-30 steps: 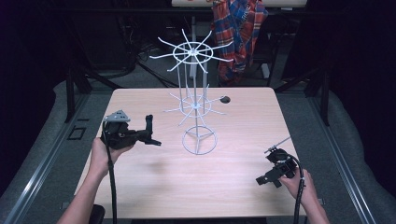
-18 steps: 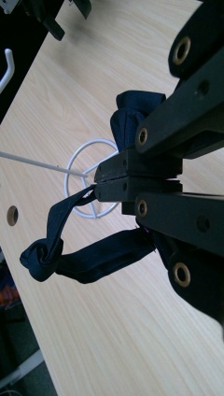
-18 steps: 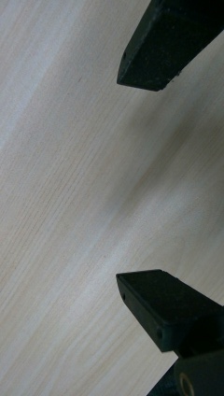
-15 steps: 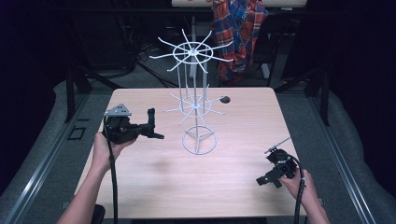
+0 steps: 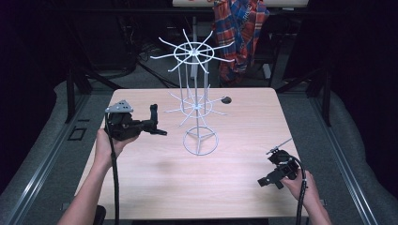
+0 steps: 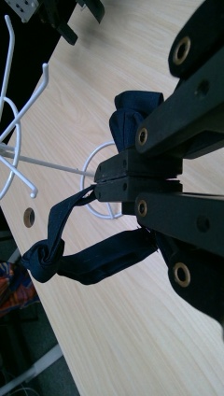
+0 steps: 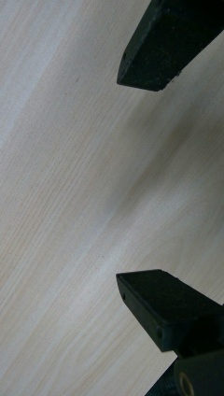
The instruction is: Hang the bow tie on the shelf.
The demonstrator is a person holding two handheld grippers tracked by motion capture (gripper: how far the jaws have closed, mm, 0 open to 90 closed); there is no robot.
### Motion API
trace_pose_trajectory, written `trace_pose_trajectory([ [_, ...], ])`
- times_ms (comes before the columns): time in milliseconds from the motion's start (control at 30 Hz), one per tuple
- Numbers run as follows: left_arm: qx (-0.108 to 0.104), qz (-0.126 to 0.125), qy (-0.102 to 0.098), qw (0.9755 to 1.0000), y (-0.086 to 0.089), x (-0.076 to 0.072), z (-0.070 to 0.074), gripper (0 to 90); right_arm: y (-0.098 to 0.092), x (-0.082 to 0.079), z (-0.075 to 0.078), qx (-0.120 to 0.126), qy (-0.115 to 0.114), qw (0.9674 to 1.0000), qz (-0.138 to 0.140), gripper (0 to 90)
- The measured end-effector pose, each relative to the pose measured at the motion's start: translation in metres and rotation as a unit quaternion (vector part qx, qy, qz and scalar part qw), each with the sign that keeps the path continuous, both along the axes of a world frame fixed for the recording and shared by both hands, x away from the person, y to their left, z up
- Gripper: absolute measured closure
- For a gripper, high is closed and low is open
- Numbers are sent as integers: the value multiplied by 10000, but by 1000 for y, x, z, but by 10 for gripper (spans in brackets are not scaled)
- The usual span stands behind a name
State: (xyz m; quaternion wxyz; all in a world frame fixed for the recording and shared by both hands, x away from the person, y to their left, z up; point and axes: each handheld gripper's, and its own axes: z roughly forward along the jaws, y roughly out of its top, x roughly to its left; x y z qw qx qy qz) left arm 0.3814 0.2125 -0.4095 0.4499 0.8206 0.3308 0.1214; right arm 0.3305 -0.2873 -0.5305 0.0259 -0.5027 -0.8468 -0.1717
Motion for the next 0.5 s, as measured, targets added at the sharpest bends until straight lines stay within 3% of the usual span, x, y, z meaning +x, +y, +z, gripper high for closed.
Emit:
trace_pose_trajectory([
  [133, -17, -13, -35, 10000, -2, 1, 2, 894, -1, 1, 1, -72, 76, 9999, 134, 51],
  [267, -42, -67, -88, 9999, -5, 1, 6, 893, -1, 0, 0, -54, 8, 10000, 11, 50],
  [333, -66, -72, -103, 9999, -6, 1, 6, 893, 0, -1, -2, 85, -29, 9999, -78, 51],
  [367, -42, -109, -105, 9999, -7, 1, 7, 894, -2, 1, 1, -69, 81, 9999, 120, 51],
  [400, -46, -113, -121, 9999, -9, 1, 7, 894, -2, 1, 1, -146, 83, 9998, 144, 51],
  [433, -27, -130, -112, 9998, -9, 1, 8, 893, 0, -1, -2, 39, -54, 9999, -90, 51],
  [500, -36, -147, -135, 9998, -11, 2, 8, 893, -1, 1, 1, -66, 79, 9999, 121, 51],
])
